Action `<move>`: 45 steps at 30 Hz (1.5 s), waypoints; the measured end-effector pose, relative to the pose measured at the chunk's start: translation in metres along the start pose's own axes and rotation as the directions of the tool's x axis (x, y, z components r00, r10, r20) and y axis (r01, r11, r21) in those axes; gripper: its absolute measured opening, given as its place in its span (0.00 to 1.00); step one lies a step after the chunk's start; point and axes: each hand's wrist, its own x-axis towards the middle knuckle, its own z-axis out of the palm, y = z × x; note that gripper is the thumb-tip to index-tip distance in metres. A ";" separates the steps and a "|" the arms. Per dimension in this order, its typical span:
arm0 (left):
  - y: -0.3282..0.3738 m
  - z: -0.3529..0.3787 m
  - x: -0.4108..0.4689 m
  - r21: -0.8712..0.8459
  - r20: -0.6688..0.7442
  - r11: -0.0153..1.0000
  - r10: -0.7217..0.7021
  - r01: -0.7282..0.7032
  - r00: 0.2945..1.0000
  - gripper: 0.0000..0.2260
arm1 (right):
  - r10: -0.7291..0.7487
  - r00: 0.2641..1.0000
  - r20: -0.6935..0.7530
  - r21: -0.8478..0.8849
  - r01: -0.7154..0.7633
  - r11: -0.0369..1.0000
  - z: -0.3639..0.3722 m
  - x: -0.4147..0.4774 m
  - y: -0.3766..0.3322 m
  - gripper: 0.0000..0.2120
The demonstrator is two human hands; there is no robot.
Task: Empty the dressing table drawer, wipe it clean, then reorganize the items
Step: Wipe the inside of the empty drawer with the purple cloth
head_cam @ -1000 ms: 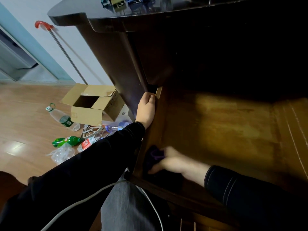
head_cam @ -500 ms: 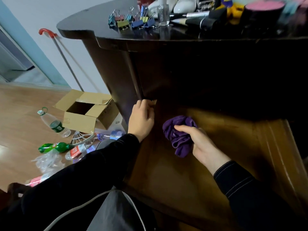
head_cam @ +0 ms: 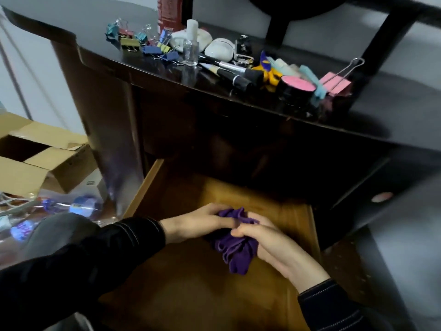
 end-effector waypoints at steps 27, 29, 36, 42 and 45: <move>-0.061 0.033 0.071 0.176 -0.259 0.979 0.144 -0.100 0.955 0.11 | -0.788 0.560 -0.255 -0.967 -0.144 0.211 -0.096 0.009 0.025 0.10; -0.060 0.036 0.075 0.070 -0.287 0.995 0.086 -0.068 0.954 0.12 | -0.787 0.527 -0.321 -0.944 -0.107 0.313 -0.098 0.007 0.028 0.12; -0.036 0.061 0.137 0.137 -0.467 0.986 0.149 -0.095 0.872 0.20 | -0.778 0.488 -0.396 -0.909 -0.086 0.409 -0.097 0.004 0.030 0.12; -0.022 0.098 0.204 0.280 -0.638 0.952 0.281 -0.124 0.717 0.09 | -0.787 0.467 -0.404 -0.906 -0.087 0.413 -0.100 0.007 0.031 0.12; -0.023 0.121 0.214 0.399 -0.594 0.915 0.310 -0.063 0.742 0.10 | -0.790 0.456 -0.410 -0.902 -0.074 0.426 -0.102 0.007 0.032 0.12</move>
